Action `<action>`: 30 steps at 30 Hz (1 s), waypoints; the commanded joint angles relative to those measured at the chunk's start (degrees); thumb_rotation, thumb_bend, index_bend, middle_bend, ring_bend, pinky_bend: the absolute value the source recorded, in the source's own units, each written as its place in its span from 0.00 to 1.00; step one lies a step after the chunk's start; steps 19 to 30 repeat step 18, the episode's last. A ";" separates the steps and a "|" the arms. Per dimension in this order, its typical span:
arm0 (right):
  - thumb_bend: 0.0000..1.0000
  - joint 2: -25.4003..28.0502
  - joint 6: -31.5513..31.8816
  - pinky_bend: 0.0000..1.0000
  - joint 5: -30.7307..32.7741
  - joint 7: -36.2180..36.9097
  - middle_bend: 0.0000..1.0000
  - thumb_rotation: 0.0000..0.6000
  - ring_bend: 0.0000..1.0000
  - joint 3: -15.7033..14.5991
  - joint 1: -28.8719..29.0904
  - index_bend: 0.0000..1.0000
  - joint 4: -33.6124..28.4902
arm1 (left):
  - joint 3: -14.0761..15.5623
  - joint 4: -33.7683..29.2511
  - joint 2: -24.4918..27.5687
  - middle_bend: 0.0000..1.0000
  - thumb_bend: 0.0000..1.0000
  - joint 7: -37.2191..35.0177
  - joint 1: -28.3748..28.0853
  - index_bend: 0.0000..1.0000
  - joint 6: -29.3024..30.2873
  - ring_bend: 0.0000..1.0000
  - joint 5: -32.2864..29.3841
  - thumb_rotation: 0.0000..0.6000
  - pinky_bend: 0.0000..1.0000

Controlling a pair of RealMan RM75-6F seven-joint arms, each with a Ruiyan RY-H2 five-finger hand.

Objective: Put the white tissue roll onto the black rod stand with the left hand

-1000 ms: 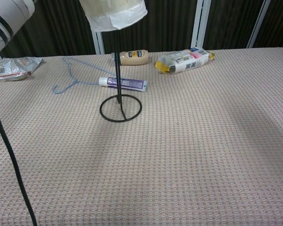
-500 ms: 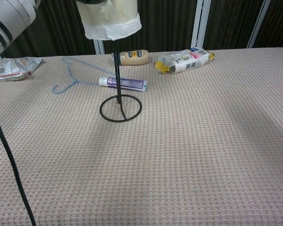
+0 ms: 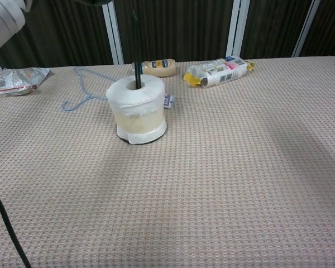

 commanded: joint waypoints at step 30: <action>0.12 -3.31 -1.65 0.00 -1.22 -7.14 0.00 1.00 0.00 -0.92 0.08 0.00 -0.06 | 28.95 14.93 9.37 0.00 0.41 -0.48 31.35 0.00 19.56 0.00 18.34 1.00 0.00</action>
